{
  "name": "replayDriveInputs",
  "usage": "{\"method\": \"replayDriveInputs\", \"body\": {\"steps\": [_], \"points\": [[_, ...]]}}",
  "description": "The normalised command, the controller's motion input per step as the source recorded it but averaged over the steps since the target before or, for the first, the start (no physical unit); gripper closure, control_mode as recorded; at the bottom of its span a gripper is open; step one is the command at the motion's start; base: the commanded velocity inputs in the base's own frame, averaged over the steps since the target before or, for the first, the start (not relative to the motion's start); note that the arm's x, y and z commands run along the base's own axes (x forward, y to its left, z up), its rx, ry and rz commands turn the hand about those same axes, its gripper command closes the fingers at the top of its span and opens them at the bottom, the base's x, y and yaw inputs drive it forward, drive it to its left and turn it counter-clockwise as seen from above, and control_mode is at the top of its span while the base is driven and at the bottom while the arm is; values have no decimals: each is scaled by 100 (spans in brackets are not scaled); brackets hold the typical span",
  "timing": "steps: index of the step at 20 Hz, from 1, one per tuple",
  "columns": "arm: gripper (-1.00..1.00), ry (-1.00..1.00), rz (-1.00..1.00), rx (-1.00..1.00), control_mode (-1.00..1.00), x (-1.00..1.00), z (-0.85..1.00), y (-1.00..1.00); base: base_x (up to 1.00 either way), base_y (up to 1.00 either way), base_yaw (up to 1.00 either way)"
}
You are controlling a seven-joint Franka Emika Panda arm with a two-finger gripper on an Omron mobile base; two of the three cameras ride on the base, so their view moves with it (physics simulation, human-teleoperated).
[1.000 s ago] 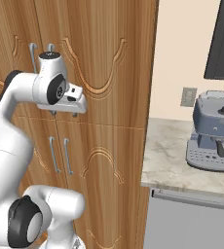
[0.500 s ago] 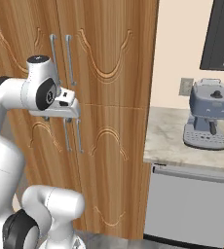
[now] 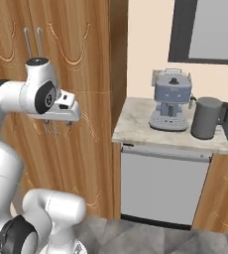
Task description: Navigate to the stand mixer.
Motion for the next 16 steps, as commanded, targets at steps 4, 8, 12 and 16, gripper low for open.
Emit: {"method": "replayDriveInputs", "body": {"steps": [4, 8, 12, 16], "points": [[-100, 0, 0, 0, 100, 0, 0, 0, -45, -100, -1], [-100, 0, 0, 0, 100, 0, 0, 0, -6, -99, -1], [-100, 0, 0, 0, 100, 0, 0, 0, 28, -61, 0], [-100, 0, 0, 0, 100, 0, 0, 0, 64, -15, 0]]}}
